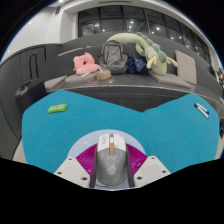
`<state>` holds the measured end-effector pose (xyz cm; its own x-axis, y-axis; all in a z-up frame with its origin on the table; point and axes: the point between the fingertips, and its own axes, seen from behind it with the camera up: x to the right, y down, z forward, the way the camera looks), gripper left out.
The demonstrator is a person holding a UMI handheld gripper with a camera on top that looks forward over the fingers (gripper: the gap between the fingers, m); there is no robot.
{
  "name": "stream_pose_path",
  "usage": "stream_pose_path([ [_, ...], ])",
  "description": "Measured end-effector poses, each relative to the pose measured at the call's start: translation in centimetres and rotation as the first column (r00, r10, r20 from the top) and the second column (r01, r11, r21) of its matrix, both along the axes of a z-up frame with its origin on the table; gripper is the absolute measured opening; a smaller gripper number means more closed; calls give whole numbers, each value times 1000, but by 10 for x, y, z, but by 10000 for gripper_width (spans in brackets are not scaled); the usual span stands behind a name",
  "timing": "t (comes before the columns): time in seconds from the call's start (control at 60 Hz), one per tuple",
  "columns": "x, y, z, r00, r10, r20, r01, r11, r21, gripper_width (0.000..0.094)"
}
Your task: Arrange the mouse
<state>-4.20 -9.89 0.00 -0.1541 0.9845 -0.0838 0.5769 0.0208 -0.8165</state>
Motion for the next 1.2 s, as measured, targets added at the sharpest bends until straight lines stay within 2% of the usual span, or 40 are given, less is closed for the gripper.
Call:
stream_pose_path([
  [0.1, 4, -12, -16, 1000, 22, -7, -22, 1000, -5, 560],
  [0.117, 3, -12, -14, 999, 21, -24, -21, 1000, -2, 627],
  [0.133, 3, -11, -13, 999, 15, -33, -15, 1000, 3, 646],
  [0.183, 3, -4, -12, 999, -17, -41, 18, 999, 26, 868],
  [0.217, 2, 3, -7, 999, -31, -34, 33, 999, 42, 829],
  [0.283, 13, 11, 1, 998, -56, -38, 59, 996, 61, 854],
  [0.417, 58, 21, 41, 996, -43, -76, 44, 999, 17, 848],
  [0.567, 137, 54, 73, 990, -67, -120, 66, 998, -16, 854],
  [0.717, 208, 82, 61, 995, -71, -71, 71, 997, 2, 852],
  [0.883, 252, 102, 48, 996, -76, -56, 78, 996, 37, 854],
  [1.2, 280, 111, 52, 995, -80, -67, 81, 997, 15, 853],
])
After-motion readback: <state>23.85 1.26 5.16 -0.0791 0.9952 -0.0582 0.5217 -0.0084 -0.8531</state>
